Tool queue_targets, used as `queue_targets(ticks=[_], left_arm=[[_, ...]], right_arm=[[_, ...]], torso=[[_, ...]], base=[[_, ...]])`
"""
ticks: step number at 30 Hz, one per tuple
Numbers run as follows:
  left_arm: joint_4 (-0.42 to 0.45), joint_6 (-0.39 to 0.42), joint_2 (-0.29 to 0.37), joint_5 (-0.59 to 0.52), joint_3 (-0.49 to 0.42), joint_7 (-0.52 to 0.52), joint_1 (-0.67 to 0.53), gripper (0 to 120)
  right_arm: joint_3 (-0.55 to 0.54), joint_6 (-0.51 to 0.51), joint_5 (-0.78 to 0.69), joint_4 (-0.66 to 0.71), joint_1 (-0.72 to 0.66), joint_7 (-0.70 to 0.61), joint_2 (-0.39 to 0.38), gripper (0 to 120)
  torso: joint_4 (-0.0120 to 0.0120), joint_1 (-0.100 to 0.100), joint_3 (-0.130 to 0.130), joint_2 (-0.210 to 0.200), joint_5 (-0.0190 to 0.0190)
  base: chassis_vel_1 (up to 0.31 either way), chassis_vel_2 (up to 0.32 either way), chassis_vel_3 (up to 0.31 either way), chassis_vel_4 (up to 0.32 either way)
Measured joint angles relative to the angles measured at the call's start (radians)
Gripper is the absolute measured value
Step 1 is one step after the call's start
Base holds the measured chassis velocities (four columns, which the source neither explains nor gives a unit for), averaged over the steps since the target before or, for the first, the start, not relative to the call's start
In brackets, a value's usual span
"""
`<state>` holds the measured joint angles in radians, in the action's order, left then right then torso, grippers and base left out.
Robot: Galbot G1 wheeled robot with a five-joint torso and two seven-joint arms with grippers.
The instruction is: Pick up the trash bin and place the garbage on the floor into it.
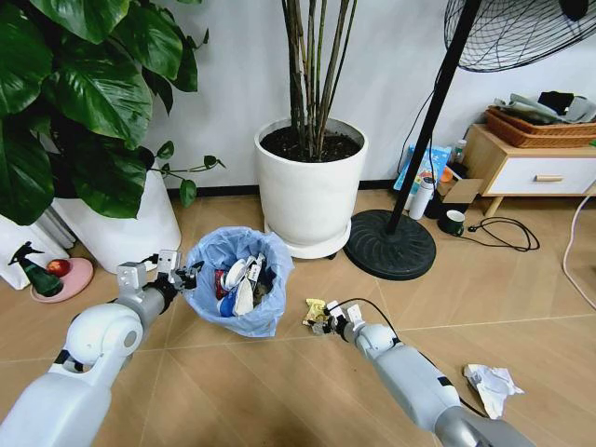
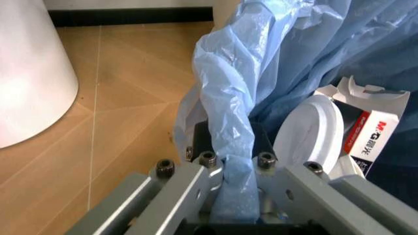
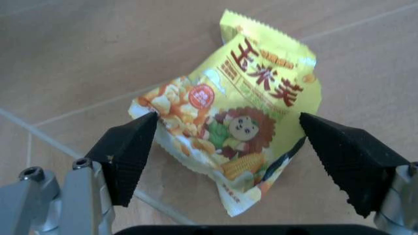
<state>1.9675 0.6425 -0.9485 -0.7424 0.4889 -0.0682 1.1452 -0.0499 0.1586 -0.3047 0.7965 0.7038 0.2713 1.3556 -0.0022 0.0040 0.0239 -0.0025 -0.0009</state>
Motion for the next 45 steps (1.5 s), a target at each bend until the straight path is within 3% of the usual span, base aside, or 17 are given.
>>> queue_targets(ticks=[9,12,24,35,45], left_arm=[[-0.002,-0.001,-0.001,0.0,-0.002,0.0,-0.003,0],[-0.005,-0.001,-0.001,0.0,-0.003,0.001,-0.005,0],[-0.005,-0.002,-0.002,0.004,-0.003,0.001,0.0,0],[-0.006,-0.002,-0.004,0.004,-0.006,0.001,-0.002,0],[-0.005,-0.002,-0.01,0.007,-0.004,0.001,0.001,0]], right_arm=[[0.008,-0.001,-0.004,-0.018,0.0,0.0,0.006,70],[0.011,-0.002,-0.008,-0.019,0.002,-0.001,0.01,55],[0.015,-0.002,-0.017,-0.009,0.015,-0.005,0.009,12],[0.027,0.001,-0.048,0.017,0.037,-0.016,0.0,0],[0.051,0.033,-0.145,0.148,0.048,-0.041,-0.032,0]], torso=[[0.0,0.0,0.0,0.0,0.0],[0.0,0.0,0.0,0.0,0.0],[0.0,0.0,0.0,0.0,0.0],[0.0,0.0,0.0,0.0,0.0],[0.0,0.0,0.0,0.0,0.0001]], base=[[0.0,0.0,0.0,0.0],[0.0,0.0,0.0,0.0],[0.0,0.0,0.0,0.0],[0.0,0.0,0.0,0.0],[0.0,0.0,0.0,0.0]])
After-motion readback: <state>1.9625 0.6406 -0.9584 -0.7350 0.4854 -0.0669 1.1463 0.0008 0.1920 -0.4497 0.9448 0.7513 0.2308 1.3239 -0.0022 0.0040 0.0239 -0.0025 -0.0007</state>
